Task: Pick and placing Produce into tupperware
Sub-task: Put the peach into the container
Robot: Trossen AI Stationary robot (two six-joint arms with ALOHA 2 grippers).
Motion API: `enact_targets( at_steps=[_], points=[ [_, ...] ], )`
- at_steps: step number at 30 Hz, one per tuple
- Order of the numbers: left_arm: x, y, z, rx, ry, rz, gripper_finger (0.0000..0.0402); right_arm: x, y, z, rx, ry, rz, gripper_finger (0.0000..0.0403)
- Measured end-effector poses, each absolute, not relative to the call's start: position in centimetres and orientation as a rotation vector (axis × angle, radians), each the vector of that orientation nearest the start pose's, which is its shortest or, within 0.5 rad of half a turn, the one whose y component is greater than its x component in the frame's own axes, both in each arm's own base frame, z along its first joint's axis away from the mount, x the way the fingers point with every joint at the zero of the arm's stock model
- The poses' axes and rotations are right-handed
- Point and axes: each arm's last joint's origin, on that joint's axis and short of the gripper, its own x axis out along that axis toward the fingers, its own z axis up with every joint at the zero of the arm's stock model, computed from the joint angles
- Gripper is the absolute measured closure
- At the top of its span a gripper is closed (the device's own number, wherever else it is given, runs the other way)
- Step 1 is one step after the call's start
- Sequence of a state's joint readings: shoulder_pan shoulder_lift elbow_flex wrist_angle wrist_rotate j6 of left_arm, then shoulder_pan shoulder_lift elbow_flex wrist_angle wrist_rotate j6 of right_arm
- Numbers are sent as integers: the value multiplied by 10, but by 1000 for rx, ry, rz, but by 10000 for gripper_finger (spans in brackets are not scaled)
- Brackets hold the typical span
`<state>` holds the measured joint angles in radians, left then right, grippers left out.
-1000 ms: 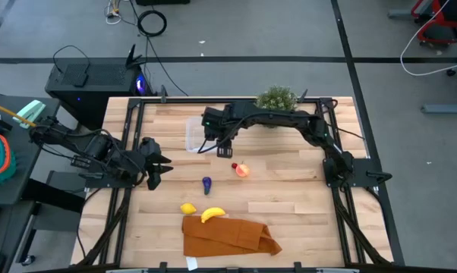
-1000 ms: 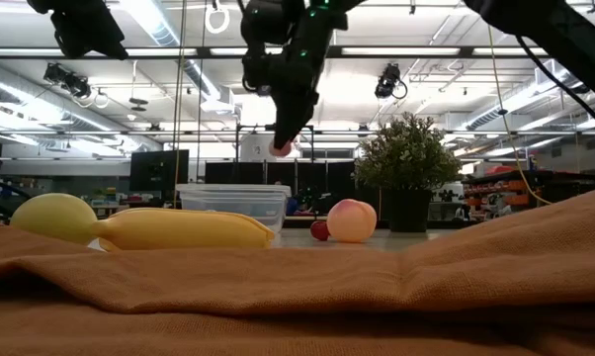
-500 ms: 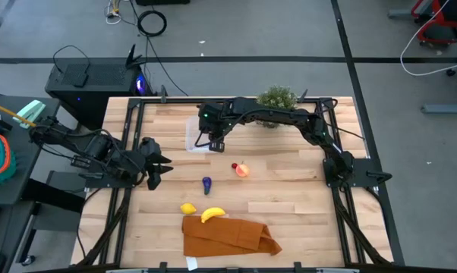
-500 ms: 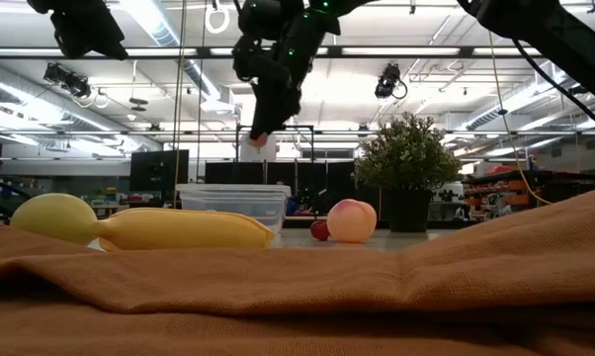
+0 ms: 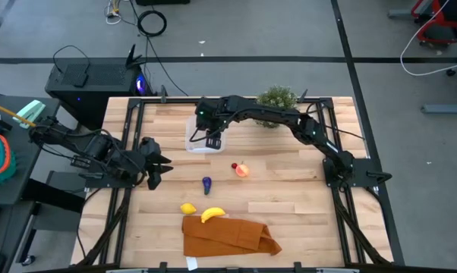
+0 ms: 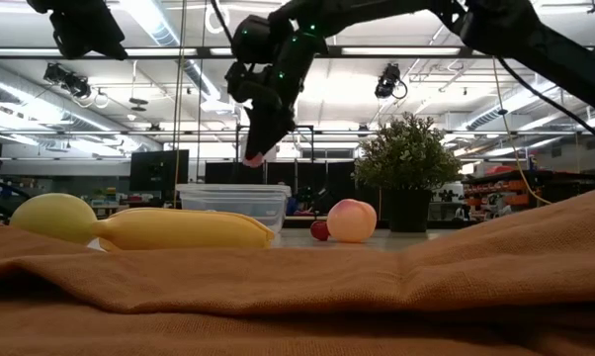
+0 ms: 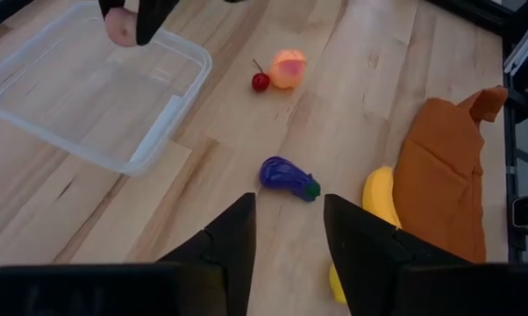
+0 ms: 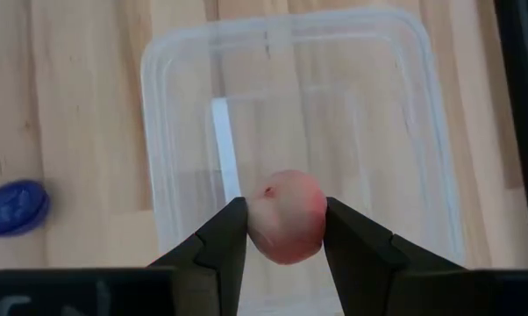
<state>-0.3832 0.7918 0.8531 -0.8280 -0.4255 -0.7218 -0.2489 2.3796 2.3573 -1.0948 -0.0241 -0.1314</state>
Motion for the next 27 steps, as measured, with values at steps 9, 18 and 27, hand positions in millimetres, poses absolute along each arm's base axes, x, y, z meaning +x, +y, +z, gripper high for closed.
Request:
enact_targets(
  at_steps=[9, 18, 27],
  points=[
    [137, -42, 301, -390, 648, 288, 264, 491, -124, 224, 44, 1191, -117, 257],
    [137, -42, 301, -390, 648, 288, 262, 489, -129, 214, 36, 1240, -105, 257],
    [137, -42, 301, -390, 648, 288, 255, 491, -126, 198, 47, 1293, -83, 257]
  ],
)
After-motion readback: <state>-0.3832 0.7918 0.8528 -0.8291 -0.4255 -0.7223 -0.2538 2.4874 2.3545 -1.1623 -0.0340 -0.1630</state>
